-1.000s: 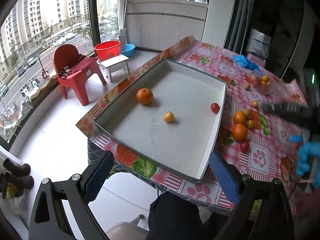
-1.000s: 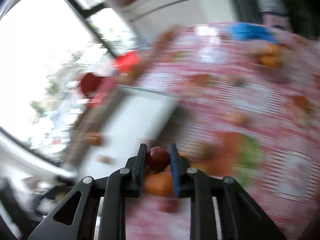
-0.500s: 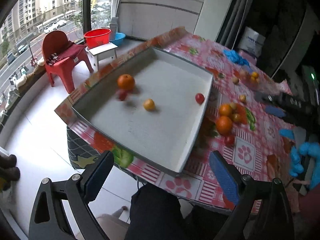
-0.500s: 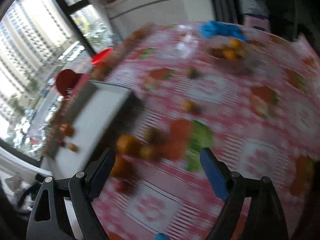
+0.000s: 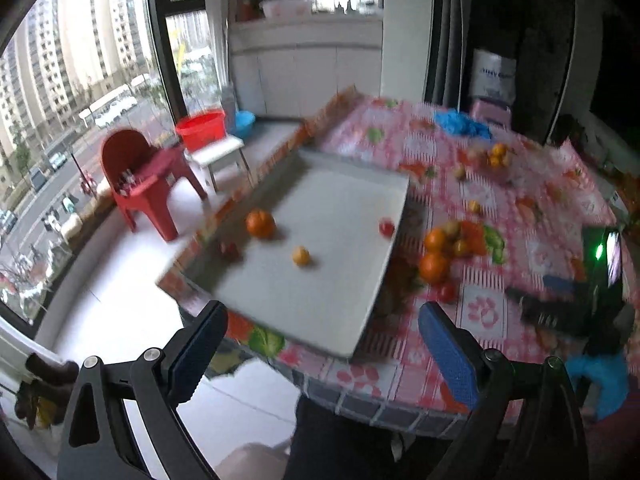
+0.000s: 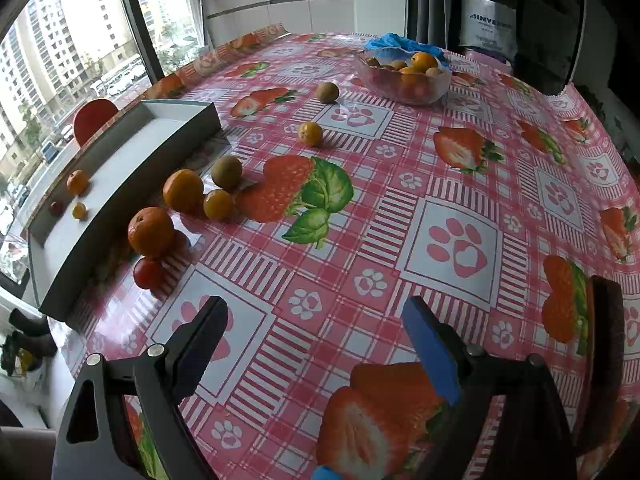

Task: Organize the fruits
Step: 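Move both grippers back over the fruits on the tablecloth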

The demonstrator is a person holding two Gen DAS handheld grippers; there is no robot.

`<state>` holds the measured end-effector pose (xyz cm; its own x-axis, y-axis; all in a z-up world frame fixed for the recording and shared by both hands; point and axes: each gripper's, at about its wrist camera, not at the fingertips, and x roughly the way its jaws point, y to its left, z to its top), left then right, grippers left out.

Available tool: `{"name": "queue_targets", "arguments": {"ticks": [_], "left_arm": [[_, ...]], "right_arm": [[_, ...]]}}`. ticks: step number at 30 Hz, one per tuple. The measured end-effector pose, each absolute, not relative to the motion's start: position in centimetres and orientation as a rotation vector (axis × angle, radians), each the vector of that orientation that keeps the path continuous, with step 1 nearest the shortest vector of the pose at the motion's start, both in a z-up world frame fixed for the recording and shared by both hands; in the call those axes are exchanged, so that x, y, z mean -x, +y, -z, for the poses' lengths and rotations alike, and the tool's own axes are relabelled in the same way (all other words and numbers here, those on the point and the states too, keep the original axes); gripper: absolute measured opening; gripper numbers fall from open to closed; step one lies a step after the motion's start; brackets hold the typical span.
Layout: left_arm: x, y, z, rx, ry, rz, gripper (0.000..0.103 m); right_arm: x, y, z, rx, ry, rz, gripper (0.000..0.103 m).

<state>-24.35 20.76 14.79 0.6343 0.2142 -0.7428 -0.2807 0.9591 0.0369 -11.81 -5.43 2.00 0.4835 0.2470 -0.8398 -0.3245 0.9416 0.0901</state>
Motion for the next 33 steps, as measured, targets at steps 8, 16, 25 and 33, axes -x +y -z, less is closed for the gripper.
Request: {"name": "queue_targets", "arguments": {"ticks": [8, 16, 25, 33], "left_arm": [[21.5, 17.9, -14.9, -0.005, 0.828, -0.255, 0.103], [17.5, 12.7, -7.1, -0.085, 1.007, -0.137, 0.103], [12.9, 11.9, -3.4, -0.012, 1.046, -0.170, 0.103], [11.5, 11.8, -1.0, 0.033, 1.124, -0.166, 0.076]], "right_arm": [[11.1, -6.5, -1.2, 0.080, 1.040, -0.310, 0.092], [9.8, -5.5, -0.3, 0.164, 1.071, -0.324, 0.103], [7.9, -5.2, -0.1, 0.209, 1.083, -0.309, 0.103], [7.3, -5.5, 0.0, 0.195, 1.066, -0.321, 0.103]]}}
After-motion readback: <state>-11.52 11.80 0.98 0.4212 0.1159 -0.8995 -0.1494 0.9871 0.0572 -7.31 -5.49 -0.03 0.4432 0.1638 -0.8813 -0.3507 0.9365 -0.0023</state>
